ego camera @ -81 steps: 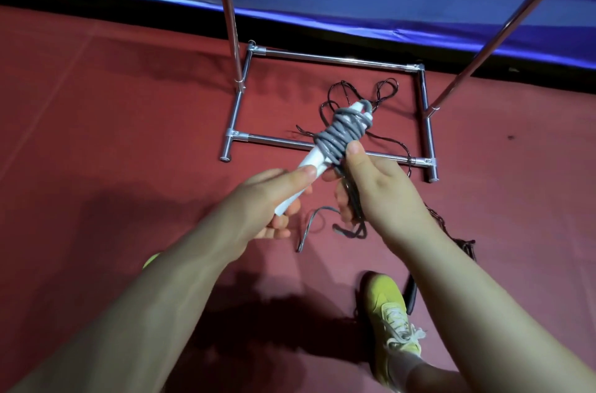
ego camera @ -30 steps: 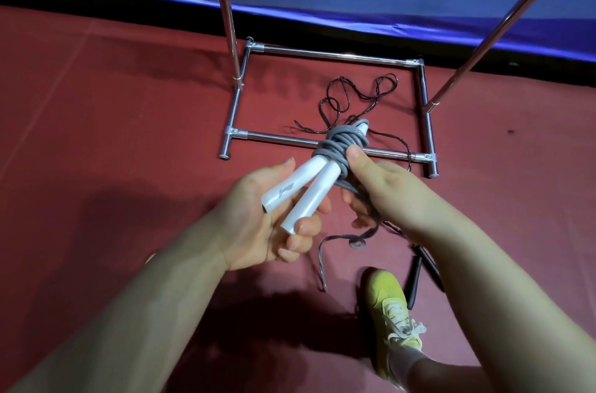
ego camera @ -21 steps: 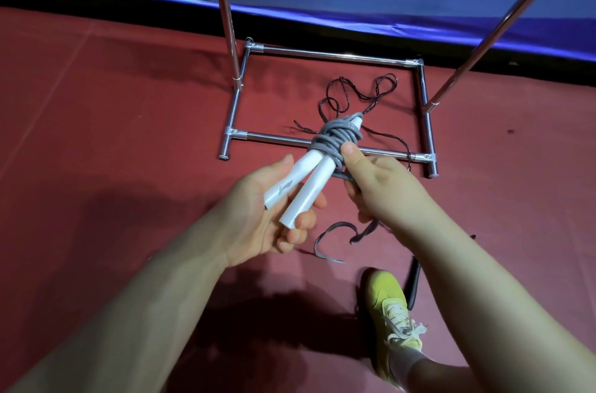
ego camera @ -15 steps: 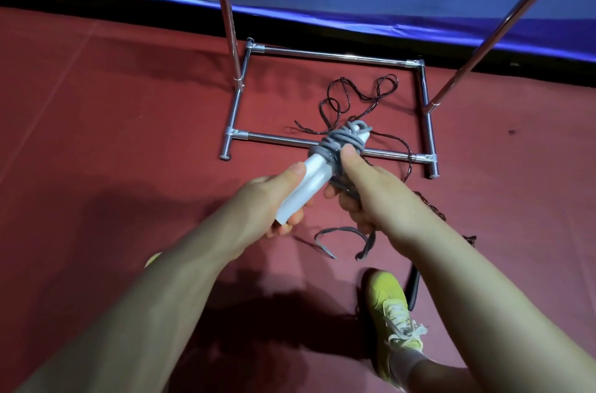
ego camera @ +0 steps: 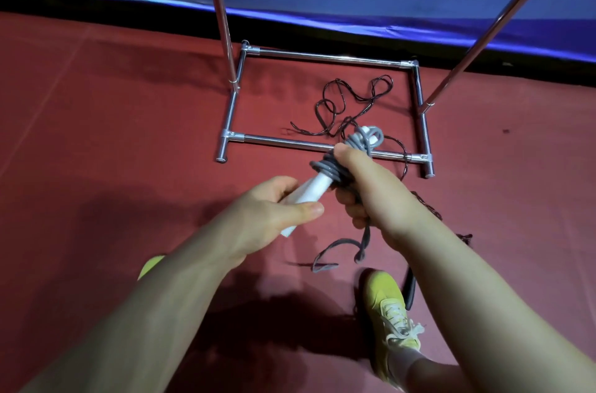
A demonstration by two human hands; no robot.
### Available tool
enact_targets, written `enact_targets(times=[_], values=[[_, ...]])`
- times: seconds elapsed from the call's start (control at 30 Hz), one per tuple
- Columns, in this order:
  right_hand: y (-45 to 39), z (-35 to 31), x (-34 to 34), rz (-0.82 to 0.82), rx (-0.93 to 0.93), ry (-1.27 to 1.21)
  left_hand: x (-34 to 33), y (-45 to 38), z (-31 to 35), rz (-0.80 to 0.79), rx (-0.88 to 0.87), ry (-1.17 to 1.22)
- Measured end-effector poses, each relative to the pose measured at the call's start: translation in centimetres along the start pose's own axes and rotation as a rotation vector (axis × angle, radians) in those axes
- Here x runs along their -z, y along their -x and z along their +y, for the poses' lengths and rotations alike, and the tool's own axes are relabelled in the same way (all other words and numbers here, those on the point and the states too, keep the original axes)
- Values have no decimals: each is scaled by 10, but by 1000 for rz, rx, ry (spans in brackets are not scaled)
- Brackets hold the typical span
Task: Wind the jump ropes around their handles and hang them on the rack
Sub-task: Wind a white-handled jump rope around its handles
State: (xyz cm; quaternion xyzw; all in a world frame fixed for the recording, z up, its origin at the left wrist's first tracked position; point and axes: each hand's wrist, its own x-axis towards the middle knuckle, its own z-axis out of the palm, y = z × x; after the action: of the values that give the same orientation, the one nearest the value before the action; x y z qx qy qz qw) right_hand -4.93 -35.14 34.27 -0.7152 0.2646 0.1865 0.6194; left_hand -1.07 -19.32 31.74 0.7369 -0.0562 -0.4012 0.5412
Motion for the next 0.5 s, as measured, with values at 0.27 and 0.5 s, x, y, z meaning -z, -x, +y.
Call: enact_targets(times=[0.27,0.5], values=[[0,2,2,-76,163,-388,1,13,8,-325,96,433],[0,3,6,-320,299,-591,-2,11,-2,-820,90,902]])
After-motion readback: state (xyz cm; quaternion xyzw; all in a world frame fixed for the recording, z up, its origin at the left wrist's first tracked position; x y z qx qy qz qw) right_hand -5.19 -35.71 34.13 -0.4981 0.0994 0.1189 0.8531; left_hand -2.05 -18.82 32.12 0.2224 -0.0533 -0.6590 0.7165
